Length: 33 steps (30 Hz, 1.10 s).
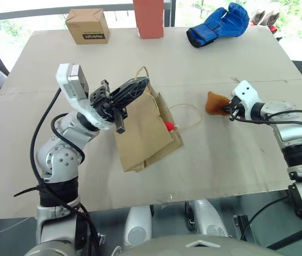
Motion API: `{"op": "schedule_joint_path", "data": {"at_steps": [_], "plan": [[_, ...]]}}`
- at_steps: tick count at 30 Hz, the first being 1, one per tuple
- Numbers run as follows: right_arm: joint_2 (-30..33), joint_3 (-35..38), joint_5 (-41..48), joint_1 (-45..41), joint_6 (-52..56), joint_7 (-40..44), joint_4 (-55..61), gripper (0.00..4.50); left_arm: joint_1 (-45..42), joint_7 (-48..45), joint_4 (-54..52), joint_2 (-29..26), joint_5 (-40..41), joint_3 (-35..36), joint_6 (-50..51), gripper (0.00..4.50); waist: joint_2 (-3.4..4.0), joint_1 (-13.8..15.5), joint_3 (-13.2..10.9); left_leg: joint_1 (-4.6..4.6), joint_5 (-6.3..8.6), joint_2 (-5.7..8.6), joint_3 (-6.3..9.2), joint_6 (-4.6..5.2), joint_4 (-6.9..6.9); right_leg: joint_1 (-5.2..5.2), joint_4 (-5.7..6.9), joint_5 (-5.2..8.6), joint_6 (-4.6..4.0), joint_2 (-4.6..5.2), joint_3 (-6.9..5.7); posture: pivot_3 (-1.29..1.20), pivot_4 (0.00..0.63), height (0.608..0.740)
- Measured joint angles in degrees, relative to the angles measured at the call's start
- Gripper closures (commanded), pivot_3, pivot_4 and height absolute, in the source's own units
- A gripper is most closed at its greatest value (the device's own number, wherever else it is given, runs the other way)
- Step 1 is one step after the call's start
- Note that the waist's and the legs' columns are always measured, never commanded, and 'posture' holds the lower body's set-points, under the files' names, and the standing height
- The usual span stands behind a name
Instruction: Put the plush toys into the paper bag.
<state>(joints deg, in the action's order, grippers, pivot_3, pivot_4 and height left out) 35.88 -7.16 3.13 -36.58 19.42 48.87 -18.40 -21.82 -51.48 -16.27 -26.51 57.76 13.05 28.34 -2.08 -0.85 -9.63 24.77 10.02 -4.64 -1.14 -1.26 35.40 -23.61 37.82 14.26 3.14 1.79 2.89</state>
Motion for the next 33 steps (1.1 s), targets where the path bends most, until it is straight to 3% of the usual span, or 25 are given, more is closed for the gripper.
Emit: {"op": "schedule_joint_path", "data": {"at_steps": [3,7,10,15,17,26,33], "plan": [[0.7,3.1,5.0,3.7,0.2,2.6,11.9,4.45,0.0,0.6,0.0,0.0,0.7,0.5,0.4,4.50,0.12,-0.1,-0.1,0.01,0.00,0.00,0.01,0.00,-0.02,-0.02,0.00,0.00,0.03,0.00,0.00,0.00,0.150,0.740],[1.0,3.7,6.9,2.3,1.7,2.8,24.7,4.45,-0.1,0.5,0.0,0.0,1.0,0.4,1.2,4.50,0.14,-0.4,-0.1,-0.06,0.00,-0.06,0.04,0.00,-0.02,-0.02,0.06,0.01,0.03,-0.09,0.00,0.00,0.150,0.740],[-1.3,-2.1,4.0,0.3,0.1,3.1,28.8,4.45,-1.0,0.5,0.3,0.4,1.0,0.3,1.3,4.50,0.11,-0.4,-0.1,-0.07,0.00,-0.07,0.05,-0.01,-0.01,-0.01,0.06,0.01,0.02,-0.09,-0.03,0.00,0.150,0.740],[-6.7,-15.1,-2.5,-4.3,-9.1,6.5,21.4,4.45,-4.5,0.3,2.5,1.3,0.9,-0.3,1.5,4.50,0.12,0.0,-0.1,0.00,-0.01,-0.03,0.04,-0.01,0.03,0.00,0.01,0.00,0.01,-0.08,0.02,0.00,0.150,0.740],[-9.6,-16.9,-3.7,-7.4,-12.9,7.4,16.3,4.45,-5.2,-0.1,3.4,1.5,0.8,-0.7,1.5,4.50,0.12,0.0,-0.1,0.01,-0.01,-0.03,0.04,-0.01,0.03,-0.01,0.02,-0.01,0.01,-0.09,0.04,0.00,0.150,0.740],[-24.3,-21.2,-4.6,-17.5,-29.3,13.5,-3.3,4.45,-3.6,-2.3,2.3,2.1,-1.5,-4.4,1.3,4.50,0.13,-0.2,-0.1,-0.01,-0.01,-0.06,0.11,-0.01,-0.07,-0.01,0.06,-0.01,0.01,-0.13,-0.02,0.00,0.150,0.740],[-25.3,-19.5,-4.7,-17.4,-26.5,12.7,-5.5,4.45,-3.4,0.1,-0.1,2.5,0.5,-3.0,1.7,4.50,0.13,0.1,-0.1,0.00,-0.01,-0.06,0.12,-0.02,0.01,0.02,0.08,-0.01,0.00,-0.11,-0.04,0.00,0.150,0.740]]}}
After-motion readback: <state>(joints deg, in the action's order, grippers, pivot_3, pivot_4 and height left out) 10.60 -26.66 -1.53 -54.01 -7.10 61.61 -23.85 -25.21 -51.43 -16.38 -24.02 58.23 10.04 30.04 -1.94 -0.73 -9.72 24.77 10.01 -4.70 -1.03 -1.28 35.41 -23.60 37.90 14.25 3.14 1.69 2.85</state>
